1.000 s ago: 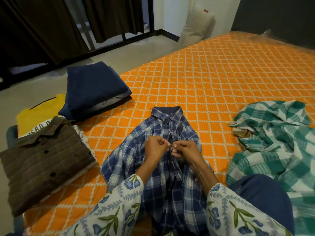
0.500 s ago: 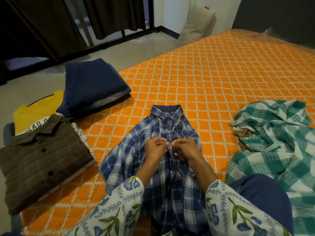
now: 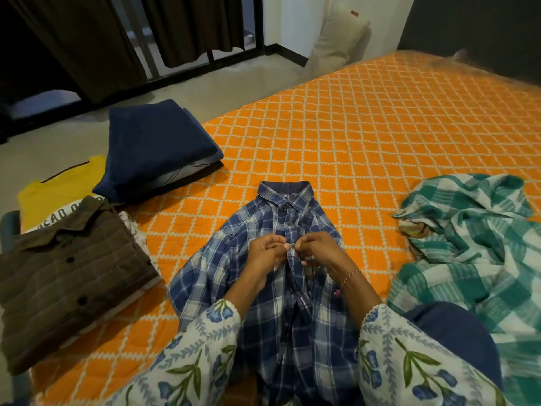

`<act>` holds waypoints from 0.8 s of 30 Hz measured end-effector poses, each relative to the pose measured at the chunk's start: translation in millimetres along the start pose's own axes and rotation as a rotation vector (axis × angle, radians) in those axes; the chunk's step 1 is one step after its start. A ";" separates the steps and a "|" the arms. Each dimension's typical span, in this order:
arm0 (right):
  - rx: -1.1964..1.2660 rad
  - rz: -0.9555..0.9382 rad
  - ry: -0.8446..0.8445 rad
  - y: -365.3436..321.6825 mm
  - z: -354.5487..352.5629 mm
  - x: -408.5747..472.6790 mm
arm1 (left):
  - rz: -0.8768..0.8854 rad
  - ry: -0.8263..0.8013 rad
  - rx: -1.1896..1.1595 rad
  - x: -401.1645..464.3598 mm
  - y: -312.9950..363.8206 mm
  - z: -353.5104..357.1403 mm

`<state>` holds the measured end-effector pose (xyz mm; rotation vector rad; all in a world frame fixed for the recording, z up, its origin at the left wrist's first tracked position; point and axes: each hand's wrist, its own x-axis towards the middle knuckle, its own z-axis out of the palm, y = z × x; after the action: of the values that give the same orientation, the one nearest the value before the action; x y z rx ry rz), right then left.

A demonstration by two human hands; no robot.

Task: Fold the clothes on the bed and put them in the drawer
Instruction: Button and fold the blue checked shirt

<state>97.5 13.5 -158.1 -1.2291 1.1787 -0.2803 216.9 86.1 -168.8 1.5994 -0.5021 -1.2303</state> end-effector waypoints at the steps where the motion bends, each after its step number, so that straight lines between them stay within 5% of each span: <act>1: 0.073 0.039 -0.038 0.3 -1.5 -0.3 | -0.045 -0.028 -0.078 -0.1 -1.1 -0.8; 4: 0.146 0.069 -0.039 6.5 -1.7 2.7 | -0.055 -0.027 -0.081 2.1 -2.4 0.0; 9: 0.115 0.027 0.129 7.9 13.4 9.9 | 0.256 0.218 0.417 -1.8 -5.1 5.4; 13: 0.033 -0.058 0.181 9.2 20.0 8.5 | 0.367 0.150 0.742 -23.8 -23.0 3.0; 24: -0.670 -0.343 0.124 66.0 19.6 -49.1 | 0.216 0.154 1.177 -43.1 -50.7 12.1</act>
<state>65.7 85.6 -188.8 -2.0332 1.2056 -0.2212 177.1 134.9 -193.2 2.4647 -1.4185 -0.6015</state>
